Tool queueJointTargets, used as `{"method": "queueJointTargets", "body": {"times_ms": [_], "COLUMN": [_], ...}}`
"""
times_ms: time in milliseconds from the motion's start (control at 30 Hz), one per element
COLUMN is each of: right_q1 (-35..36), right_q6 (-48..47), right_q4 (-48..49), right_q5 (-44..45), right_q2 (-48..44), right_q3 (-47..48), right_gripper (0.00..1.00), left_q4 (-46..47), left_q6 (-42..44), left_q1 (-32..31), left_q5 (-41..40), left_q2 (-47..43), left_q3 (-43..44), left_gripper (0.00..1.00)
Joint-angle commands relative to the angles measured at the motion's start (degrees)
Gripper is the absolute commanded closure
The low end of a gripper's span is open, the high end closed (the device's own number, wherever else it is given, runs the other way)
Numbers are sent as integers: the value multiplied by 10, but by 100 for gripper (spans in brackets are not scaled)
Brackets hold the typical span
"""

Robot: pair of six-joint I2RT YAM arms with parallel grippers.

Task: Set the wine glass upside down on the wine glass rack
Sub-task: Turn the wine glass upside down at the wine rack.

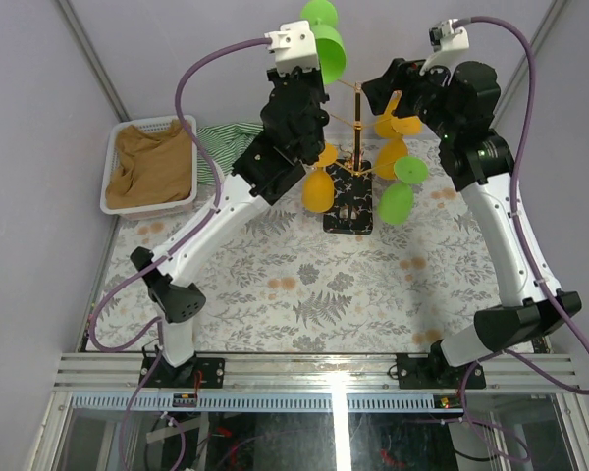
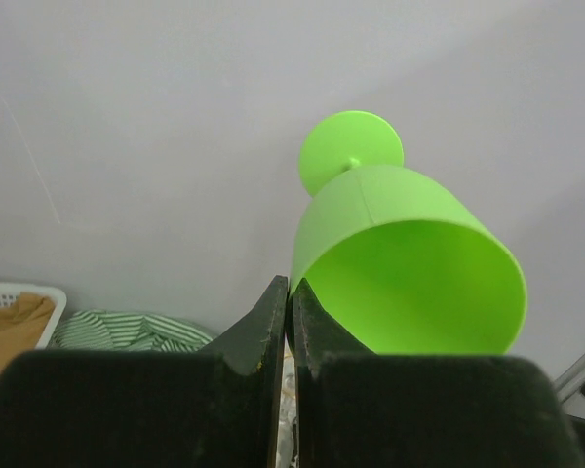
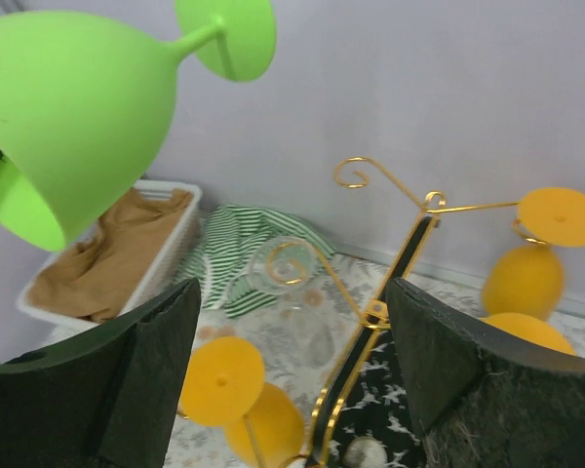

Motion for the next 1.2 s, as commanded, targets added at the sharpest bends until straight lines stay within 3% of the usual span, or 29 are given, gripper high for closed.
{"method": "queueJointTargets", "body": {"times_ms": [0,200,367,600,1167], "right_q1": [20,39,42,43,72], "right_q6": [-69,-94,-95,-91,-100], "right_q4": [97,133,154,165,181], "right_q5": [89,88,20,-29,-29], "right_q2": [-52,-69,-76,-82,3], "right_q3": [-57,-89,-99,-98,-38], "right_gripper": [17,22,24,36,37], "left_q4": [-50,-32,-17,-19,-50], "left_q6": [-51,-64,-65,-68,-112], "left_q1": [1,2,5,7,8], "left_q5": [-26,-42,-52,-55,-24], "left_q2": [13,4,3,9,-9], "left_q3": [20,-29,-51,-52,-68], "left_gripper": [100,100,100,100,100]}}
